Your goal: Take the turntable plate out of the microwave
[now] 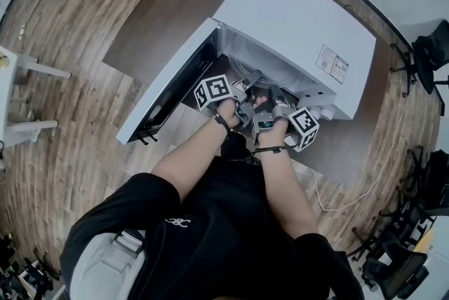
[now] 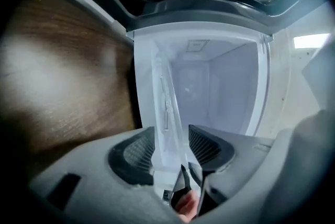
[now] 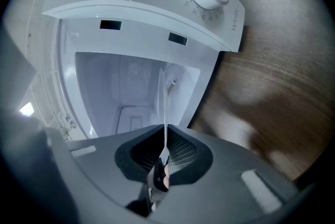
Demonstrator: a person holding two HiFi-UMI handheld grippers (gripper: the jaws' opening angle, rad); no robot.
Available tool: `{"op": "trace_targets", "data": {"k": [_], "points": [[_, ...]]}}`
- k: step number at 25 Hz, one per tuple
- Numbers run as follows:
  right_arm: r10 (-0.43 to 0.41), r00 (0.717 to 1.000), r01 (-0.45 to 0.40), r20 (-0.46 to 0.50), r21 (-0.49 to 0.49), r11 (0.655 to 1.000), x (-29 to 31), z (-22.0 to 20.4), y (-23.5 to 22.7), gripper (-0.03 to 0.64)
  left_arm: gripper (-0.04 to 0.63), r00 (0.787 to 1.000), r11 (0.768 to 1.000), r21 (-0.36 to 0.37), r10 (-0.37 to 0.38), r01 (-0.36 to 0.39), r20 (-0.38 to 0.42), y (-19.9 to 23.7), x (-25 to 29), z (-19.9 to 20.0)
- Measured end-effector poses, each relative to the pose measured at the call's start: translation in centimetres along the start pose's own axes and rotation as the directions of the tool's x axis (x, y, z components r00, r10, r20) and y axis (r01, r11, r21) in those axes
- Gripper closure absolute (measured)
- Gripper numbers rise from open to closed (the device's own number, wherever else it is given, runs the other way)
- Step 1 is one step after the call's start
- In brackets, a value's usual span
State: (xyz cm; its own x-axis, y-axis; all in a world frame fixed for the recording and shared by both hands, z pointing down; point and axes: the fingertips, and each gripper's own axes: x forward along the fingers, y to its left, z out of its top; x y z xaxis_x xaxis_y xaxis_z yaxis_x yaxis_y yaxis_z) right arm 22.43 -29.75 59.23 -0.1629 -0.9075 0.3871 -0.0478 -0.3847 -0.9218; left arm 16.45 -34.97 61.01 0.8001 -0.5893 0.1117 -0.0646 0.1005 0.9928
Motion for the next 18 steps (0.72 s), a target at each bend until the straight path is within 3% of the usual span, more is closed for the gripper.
{"op": "trace_targets", "data": {"k": [7, 11, 18], "points": [[-0.012, 1.0, 0.011, -0.029, -0.011, 1.0, -0.9, -0.5, -1.0, 0.591, 0.545, 1.0, 1.0, -0.012, -0.003, 0.003, 0.004, 0.0, 0.4, -0.1], [-0.004, 1.0, 0.003, -0.03, -0.004, 1.0, -1.1, -0.1, -1.4, 0.591, 0.565, 0.997, 0.996, -0.055, -0.07, 0.068, -0.02, -0.3, 0.5, -0.5], [0.017, 0.999, -0.017, -0.04, 0.017, 1.0, -2.0, -0.1, -1.7, 0.591, 0.564, 0.995, 0.996, 0.011, -0.085, 0.085, -0.054, -0.8, 0.0, -1.5]]}}
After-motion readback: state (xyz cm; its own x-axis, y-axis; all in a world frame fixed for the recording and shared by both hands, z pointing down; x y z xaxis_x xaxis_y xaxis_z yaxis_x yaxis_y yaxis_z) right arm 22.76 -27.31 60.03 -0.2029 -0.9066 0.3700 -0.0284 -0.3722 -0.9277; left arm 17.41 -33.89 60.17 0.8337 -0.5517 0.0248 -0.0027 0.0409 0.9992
